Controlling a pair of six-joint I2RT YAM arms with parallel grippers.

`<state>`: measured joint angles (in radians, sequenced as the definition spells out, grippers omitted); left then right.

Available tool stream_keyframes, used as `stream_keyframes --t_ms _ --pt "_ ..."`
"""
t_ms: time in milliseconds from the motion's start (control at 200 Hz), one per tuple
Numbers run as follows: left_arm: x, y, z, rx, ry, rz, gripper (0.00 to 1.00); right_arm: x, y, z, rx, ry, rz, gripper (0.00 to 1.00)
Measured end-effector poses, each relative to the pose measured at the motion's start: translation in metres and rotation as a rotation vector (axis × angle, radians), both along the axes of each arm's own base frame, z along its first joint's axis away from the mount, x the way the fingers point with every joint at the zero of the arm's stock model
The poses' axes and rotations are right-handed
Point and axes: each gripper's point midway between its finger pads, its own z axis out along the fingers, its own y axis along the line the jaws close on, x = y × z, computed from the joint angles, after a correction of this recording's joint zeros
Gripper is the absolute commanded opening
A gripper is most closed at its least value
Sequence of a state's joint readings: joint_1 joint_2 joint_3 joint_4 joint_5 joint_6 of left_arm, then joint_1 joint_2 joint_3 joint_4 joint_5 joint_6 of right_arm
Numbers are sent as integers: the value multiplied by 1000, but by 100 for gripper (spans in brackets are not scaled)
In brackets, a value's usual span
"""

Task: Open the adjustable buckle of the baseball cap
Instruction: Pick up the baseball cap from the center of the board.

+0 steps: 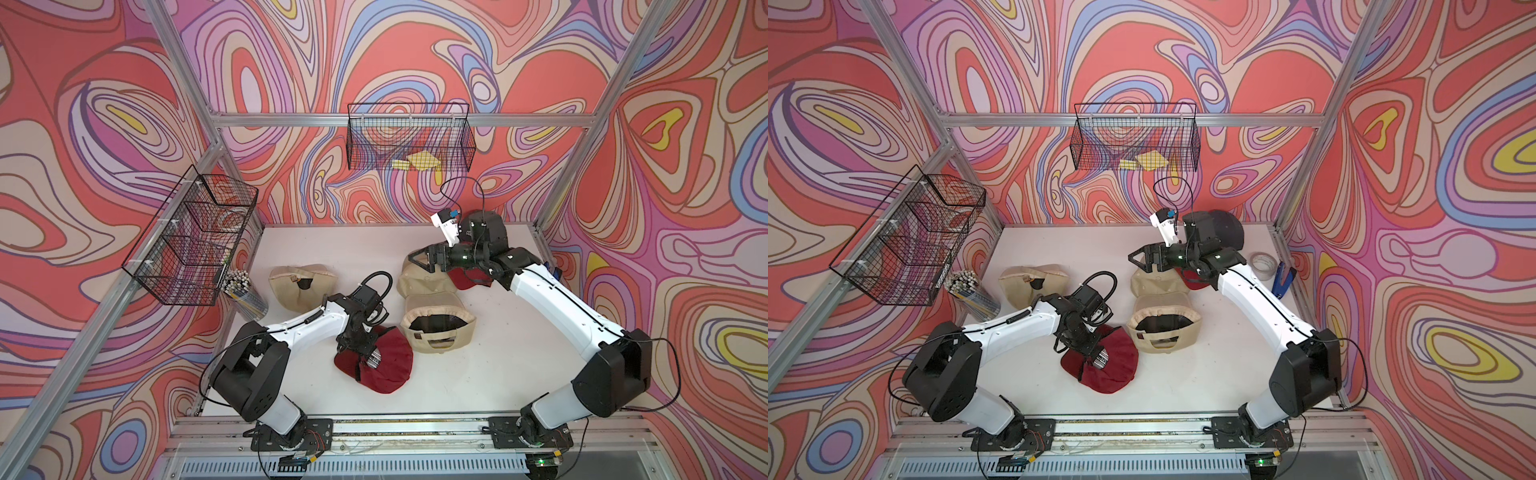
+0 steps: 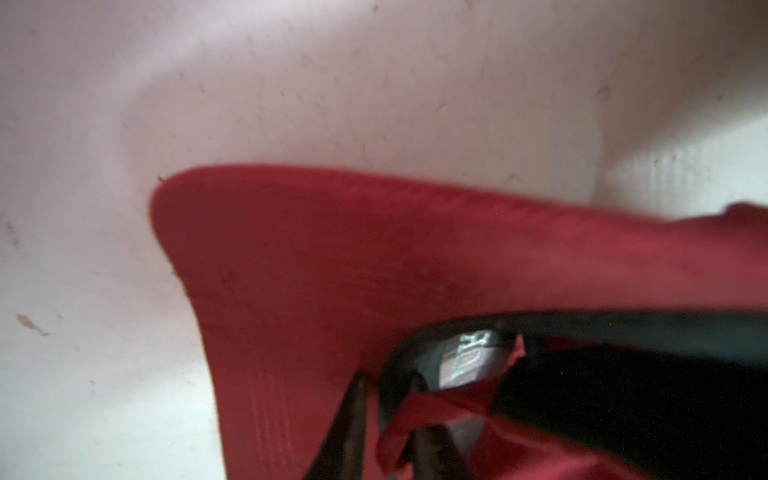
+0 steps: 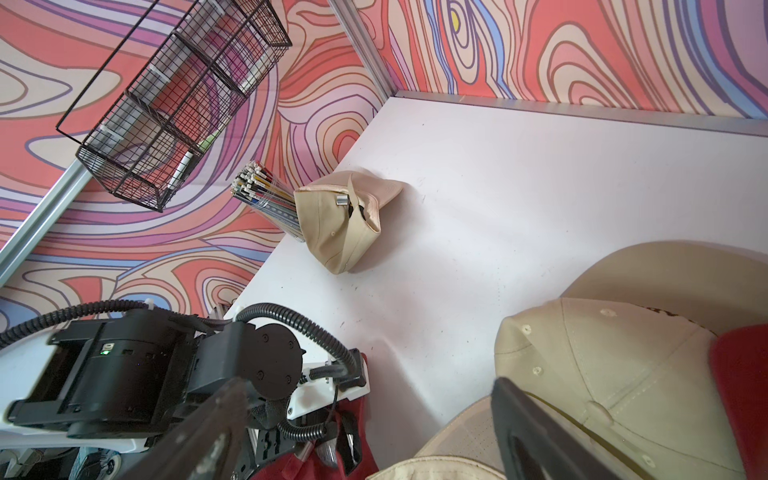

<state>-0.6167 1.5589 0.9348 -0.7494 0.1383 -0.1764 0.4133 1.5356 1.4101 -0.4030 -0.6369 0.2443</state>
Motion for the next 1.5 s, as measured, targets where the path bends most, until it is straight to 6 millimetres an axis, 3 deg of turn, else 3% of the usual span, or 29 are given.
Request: stream_keyframes --t_ms 215,511,721,886,1032,1292,1502 --pt "7 -1 21 -22 -61 1 0 0 0 0 1 0 0 93" --pt "64 -9 123 -176 -317 81 0 7 6 -8 3 18 16 93" --pt "95 -14 167 -231 -406 125 0 5 14 13 42 -24 78 86" --pt "115 -26 192 -276 -452 126 0 -2 20 38 77 -89 151 79" --pt "126 -30 213 -338 -490 150 0 -8 26 40 99 -102 216 70" --pt "142 -36 254 -456 -566 169 0 -16 30 21 111 -70 272 75" --pt "138 -50 258 -518 -549 98 0 -10 30 17 91 -85 242 81"
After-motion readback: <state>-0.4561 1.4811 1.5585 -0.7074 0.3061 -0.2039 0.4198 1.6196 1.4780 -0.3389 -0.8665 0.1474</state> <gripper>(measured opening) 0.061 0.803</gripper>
